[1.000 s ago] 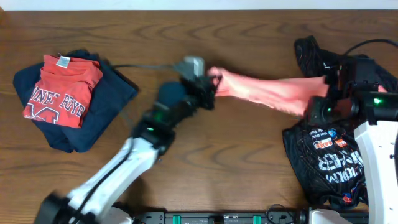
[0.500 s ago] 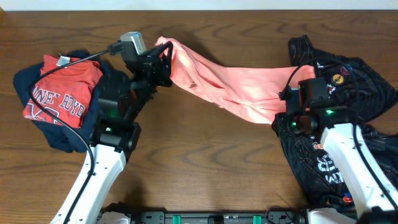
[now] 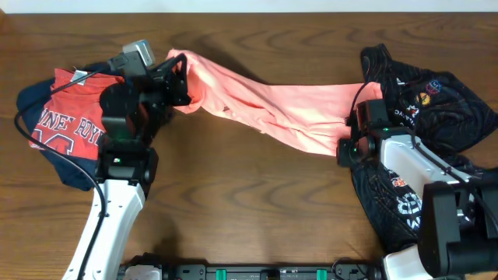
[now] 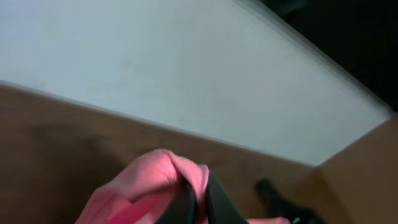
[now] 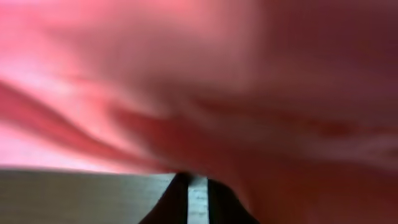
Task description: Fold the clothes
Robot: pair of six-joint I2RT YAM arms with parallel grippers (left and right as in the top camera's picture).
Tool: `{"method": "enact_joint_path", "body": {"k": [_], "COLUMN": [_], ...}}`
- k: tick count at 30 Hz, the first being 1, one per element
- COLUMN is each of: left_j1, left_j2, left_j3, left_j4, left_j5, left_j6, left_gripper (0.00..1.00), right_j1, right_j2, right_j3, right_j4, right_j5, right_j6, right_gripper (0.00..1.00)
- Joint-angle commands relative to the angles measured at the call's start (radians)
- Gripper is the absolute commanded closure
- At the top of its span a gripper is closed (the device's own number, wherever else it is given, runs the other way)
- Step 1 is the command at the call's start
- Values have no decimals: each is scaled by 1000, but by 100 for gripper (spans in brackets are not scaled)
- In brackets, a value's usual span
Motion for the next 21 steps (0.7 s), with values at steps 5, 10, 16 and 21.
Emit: {"method": "enact_joint_path", "body": {"k": [5,10,16,21], "left_j1": [37,37,37,36], "left_j2": [-6,-6,-9,-9], "left_j3": [3,3,3,3], "left_j4": [-72,-133,-275,-492], "left_j5": [10,10,23,93], "left_j6": [84,84,83,84], "left_gripper": [94,94,94,94], "right_j1": [-196,-444,-665,-737], "right_j2": [104,101,101,101], "right_j3": [-21,19,71,165], "right_j4": [2,-28,-32,1], "right_j5": [362,379,298,-189], "right_j6": [213,331,344,77], "right_gripper": [52,42,34,38]}}
